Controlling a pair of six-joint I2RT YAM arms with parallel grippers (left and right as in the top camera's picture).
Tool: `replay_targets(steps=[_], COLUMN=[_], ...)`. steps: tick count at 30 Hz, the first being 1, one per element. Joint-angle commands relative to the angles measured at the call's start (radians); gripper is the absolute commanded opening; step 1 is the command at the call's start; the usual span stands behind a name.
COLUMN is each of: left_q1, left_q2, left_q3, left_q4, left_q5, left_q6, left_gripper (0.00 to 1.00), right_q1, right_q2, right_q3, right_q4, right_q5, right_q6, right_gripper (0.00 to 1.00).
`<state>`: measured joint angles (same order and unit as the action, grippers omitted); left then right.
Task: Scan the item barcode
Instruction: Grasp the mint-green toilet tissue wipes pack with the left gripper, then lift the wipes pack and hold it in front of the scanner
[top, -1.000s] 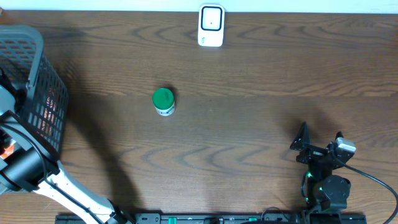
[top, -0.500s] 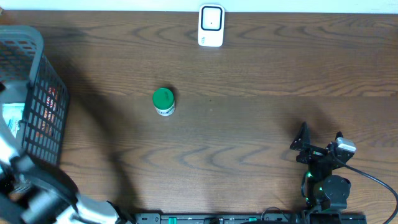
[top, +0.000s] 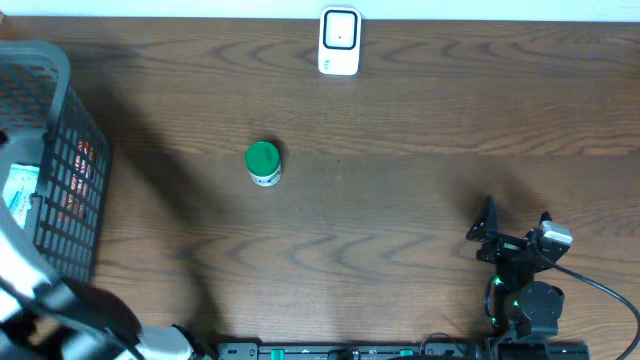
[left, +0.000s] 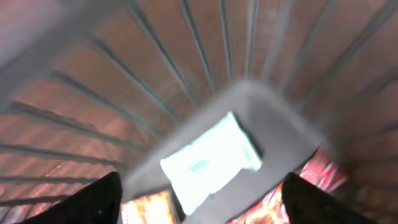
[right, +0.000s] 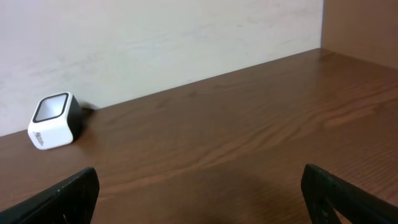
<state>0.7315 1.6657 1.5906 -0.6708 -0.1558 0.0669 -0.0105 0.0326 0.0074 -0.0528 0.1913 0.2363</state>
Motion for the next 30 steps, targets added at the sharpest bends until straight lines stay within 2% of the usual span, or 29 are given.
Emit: replay_targets(steps=[1,11,23,25,30], left_q1=[0.002,0.002,0.000,0.000,0.001], left_q2=[0.132,0.390,0.525,0.526,0.528], left_q3=[-0.020,-0.020,-0.020,-0.020,-0.020], left_q4=[-0.010,0.028,0.073,0.098,0.129], left_q5=[0.005,0.005,-0.199,-0.230,-0.250], left_q6=[0.193,0.386,0.442,0.442,0.441], left_gripper=[0.84,0.84,0.83,0.72,0.28], right_q1=[0.006,0.006,0.006,0.006,0.006], right_q2=[0.000,0.000,0.000,0.000,0.000], right_q3=[-0.002,-0.002,-0.002,-0.002,-0.002], right_q4=[-0.003,-0.003,-0.003,-0.003,-0.003], right_q5=[0.002,0.002,0.002,0.002,0.002], right_q6=[-0.010,-0.010,-0.010,-0.010,-0.010], right_gripper=[0.99,0.99,0.99,0.99,0.99])
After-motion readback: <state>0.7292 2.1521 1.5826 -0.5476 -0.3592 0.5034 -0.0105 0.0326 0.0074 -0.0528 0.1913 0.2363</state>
